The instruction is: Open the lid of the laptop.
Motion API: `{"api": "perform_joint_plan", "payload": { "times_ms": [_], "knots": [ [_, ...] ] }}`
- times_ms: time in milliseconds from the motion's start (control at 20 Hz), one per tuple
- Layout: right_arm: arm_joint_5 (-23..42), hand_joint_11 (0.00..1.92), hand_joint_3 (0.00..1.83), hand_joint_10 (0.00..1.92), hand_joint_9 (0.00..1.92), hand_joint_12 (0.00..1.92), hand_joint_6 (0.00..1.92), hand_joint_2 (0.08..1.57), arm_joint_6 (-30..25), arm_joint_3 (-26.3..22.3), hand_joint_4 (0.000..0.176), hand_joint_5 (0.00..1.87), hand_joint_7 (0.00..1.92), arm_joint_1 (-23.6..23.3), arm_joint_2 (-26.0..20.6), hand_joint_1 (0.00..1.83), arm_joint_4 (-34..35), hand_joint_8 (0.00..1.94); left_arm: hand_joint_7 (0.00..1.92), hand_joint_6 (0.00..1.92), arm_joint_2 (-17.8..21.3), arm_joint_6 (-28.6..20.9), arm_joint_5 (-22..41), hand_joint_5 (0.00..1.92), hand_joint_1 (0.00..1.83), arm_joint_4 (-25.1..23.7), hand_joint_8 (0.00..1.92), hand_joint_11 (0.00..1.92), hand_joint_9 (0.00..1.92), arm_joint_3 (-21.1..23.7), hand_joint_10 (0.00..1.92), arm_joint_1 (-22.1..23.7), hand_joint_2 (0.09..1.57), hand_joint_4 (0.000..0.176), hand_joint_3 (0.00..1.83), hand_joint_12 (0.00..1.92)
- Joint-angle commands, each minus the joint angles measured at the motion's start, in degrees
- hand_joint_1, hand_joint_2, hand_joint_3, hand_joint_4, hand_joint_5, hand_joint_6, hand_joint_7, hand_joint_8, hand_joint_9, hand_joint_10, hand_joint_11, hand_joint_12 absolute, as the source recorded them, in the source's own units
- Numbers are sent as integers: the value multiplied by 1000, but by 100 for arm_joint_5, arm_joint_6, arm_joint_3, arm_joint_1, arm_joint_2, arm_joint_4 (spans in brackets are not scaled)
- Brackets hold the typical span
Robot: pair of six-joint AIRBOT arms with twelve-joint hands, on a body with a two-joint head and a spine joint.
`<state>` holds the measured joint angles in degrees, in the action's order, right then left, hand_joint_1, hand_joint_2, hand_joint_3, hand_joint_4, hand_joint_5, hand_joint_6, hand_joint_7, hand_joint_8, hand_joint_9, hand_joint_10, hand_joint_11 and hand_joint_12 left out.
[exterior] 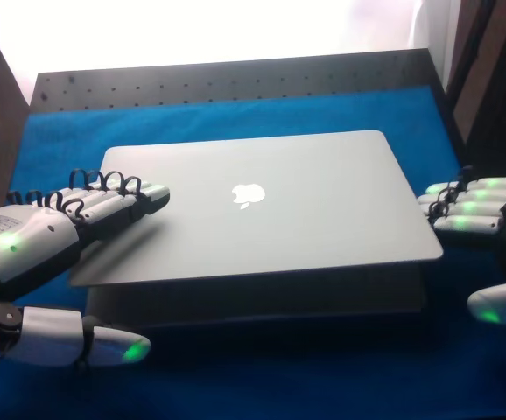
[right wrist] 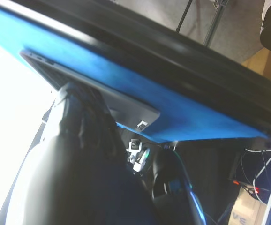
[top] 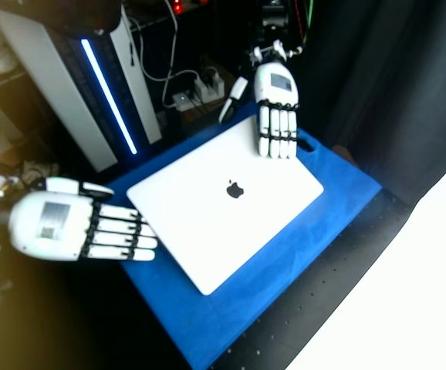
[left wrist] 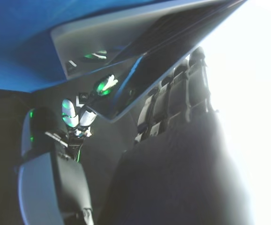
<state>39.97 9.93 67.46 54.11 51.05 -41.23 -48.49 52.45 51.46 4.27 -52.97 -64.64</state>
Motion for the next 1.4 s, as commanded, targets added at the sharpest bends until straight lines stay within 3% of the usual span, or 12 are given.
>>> {"api": "perform_joint_plan", "payload": {
  "times_ms": [0, 750, 1000, 1050, 1200, 1250, 1300, 1350],
  "knots": [
    [726, 0, 5, 0, 0, 0, 0, 1385, -30, -20, 0, 0, 0, -101, 62, 0, 193, 0, 0, 0, -23, -33, 684, 0, 576, 37, 0, 0, 0, -21, 0, 47, 951, 0, 4, 0],
    [471, 0, 5, 0, 0, 0, 0, 1403, -248, -25, 0, 0, 0, -42, 474, 0, -440, 0, 0, 0, -192, -43, 685, 0, 571, 127, 0, 0, 0, -107, 0, 59, 1000, 0, 13, 0],
    [369, 0, 8, 0, 0, 0, 0, 1418, -640, 51, 0, 0, 0, -38, 595, 0, -812, 0, 0, 0, -452, -20, 503, 0, 734, -10, 0, 0, 0, -319, 0, 516, 967, 0, 0, 0],
    [363, 0, 7, 0, 0, 0, 2, 1417, -644, 54, 0, 4, 0, -34, 595, 0, -811, 0, 0, 0, -545, 8, 356, 0, 722, -99, 0, 0, 0, -377, 0, 666, 956, 31, 0, 0],
    [358, 0, 0, 0, 0, 0, 0, 1406, -644, 84, 0, 0, 0, -35, 595, 25, -809, 0, 0, 0, -701, 36, 132, 0, 707, -299, 0, 0, 0, -462, 0, 865, 894, 22, 0, 0],
    [358, 0, 0, 0, 0, 0, 0, 1397, -644, 92, 0, 0, 0, -35, 595, 53, -807, 0, 0, 0, -720, 36, 92, 0, 657, -337, 0, 0, 0, -481, 0, 900, 897, 4, 0, 0],
    [358, 0, 0, 0, 0, 0, 0, 1397, -644, 93, 0, 0, 0, -35, 595, 53, -806, 0, 0, 0, -724, 36, 83, 0, 657, -349, 0, 0, 0, -491, 0, 916, 897, 4, 0, 0],
    [357, 0, 1, 0, 0, 0, 0, 1401, -644, 98, 0, 0, 0, -35, 595, 4, -805, 0, 0, 0, -733, 37, 53, 0, 768, -380, 0, 0, 0, -520, 0, 978, 960, 0, 21, 0]
  ]
}}
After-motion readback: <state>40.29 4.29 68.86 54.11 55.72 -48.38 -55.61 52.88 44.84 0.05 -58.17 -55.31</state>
